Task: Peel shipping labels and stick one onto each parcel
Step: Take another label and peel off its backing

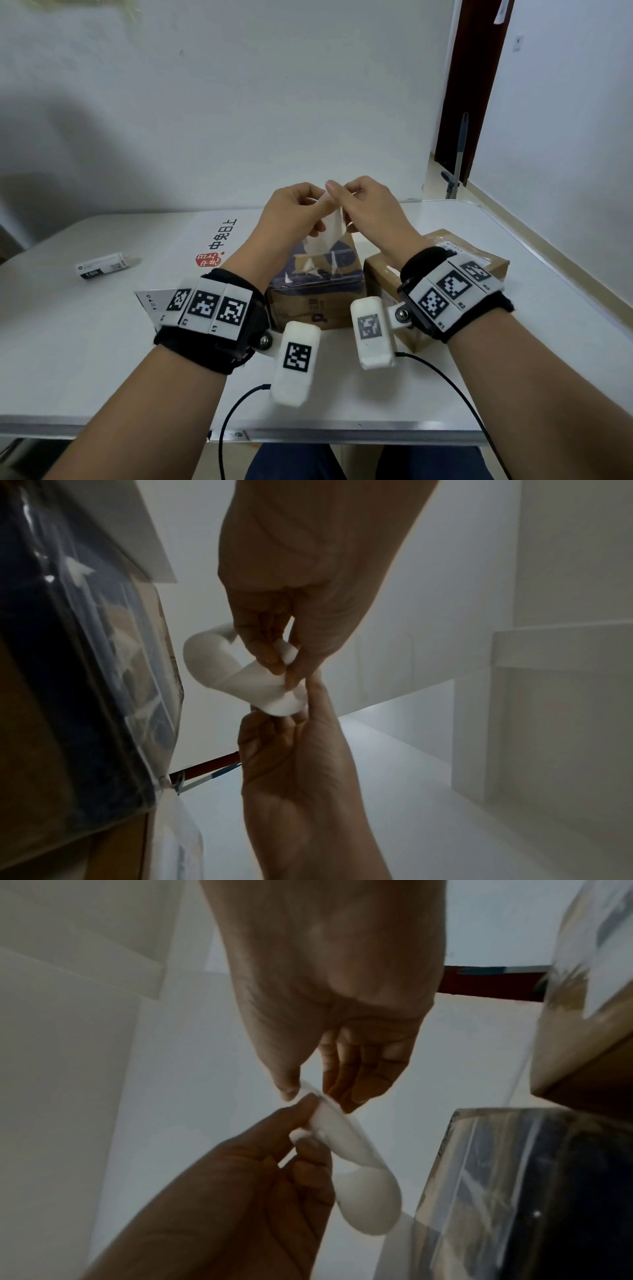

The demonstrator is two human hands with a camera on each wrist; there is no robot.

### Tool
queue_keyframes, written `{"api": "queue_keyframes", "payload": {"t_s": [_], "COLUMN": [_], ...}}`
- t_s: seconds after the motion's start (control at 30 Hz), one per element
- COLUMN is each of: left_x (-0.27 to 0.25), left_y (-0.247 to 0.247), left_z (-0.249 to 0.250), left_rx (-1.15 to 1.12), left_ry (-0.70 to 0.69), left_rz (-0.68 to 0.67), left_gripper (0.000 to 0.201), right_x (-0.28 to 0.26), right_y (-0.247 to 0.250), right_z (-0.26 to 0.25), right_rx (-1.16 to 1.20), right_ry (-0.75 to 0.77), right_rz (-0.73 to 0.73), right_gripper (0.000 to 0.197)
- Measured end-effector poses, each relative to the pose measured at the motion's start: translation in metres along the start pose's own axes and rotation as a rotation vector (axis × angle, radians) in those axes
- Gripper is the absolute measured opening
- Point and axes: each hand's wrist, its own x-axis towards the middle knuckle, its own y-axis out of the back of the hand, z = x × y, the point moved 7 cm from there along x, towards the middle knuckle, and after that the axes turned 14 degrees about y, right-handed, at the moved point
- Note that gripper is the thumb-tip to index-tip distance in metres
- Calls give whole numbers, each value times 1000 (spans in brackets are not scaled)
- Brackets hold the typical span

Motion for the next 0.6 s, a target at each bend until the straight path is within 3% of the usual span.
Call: {"api": "queue_keyframes", "payload": {"t_s": [0.2, 0.37, 0.5, 0.6], "left_x": [9, 20, 36, 47], "left_y": [6, 26, 44, 50], "left_z": [-10, -11, -11, -12], "left_rx": [-114, -121, -35, -4], "left_ry": [132, 170, 190, 220], "left_rz": [-42, 46, 143, 143], "left_gripper": [10, 10, 8, 9], "right_x": [1, 5, 8, 9], "right_y": [6, 18, 29, 30], "right_z": [12, 26, 46, 58], "right_rx": [-12, -75, 81, 273], "right_ry": [-1, -33, -109, -176], "right_rz": [21, 46, 131, 170], "right_gripper": [31, 22, 20, 23]}}
